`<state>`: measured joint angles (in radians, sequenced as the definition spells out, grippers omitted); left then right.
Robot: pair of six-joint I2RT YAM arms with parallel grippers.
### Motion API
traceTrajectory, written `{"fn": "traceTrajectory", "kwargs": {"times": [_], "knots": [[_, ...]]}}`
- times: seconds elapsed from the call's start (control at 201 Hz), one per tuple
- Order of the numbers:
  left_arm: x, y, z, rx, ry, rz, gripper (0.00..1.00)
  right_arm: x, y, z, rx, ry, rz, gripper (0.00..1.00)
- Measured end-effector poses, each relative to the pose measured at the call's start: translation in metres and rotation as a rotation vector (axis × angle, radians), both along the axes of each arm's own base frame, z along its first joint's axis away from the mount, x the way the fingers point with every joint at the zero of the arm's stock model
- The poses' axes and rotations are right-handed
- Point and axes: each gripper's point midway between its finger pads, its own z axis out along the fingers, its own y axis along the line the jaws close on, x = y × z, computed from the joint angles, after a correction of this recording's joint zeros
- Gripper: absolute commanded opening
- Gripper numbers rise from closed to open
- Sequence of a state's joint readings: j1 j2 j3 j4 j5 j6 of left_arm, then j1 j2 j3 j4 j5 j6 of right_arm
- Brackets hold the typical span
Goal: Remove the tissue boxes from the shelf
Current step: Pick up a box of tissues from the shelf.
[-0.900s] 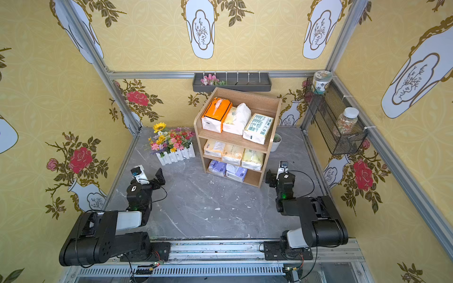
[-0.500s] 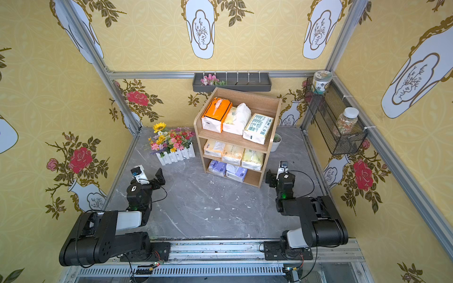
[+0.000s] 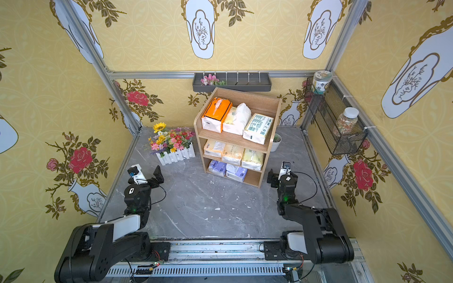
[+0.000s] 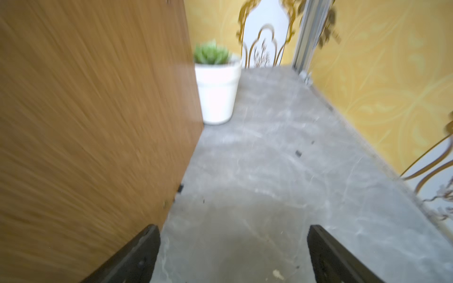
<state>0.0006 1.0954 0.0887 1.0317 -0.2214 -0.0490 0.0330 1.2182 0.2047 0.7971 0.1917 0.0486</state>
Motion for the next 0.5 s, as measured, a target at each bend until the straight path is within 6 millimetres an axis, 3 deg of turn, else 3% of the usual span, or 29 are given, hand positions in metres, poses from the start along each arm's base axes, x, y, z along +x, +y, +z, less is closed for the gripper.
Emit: {"fn": "traceTrajectory", "kwargs": {"times": [0.134, 0.344, 0.413, 0.498], "knots": [[-0.006, -0.012, 0.040, 0.005, -0.087, 0.004, 1.00, -0.004, -0.002, 0.052, 0.011, -0.118, -0.015, 0.97], [-0.010, -0.001, 0.096, -0.155, -0.157, 0.071, 1.00, -0.031, -0.023, 0.128, 0.161, -0.270, -0.162, 0.97], [-0.014, -0.001, 0.101, -0.199, -0.165, 0.071, 1.00, -0.045, -0.039, 0.145, 0.270, -0.277, -0.282, 0.97], [-0.020, 0.000, 0.105, -0.244, -0.165, 0.069, 1.00, -0.059, -0.053, 0.150, 0.331, -0.231, -0.391, 0.97]]}}
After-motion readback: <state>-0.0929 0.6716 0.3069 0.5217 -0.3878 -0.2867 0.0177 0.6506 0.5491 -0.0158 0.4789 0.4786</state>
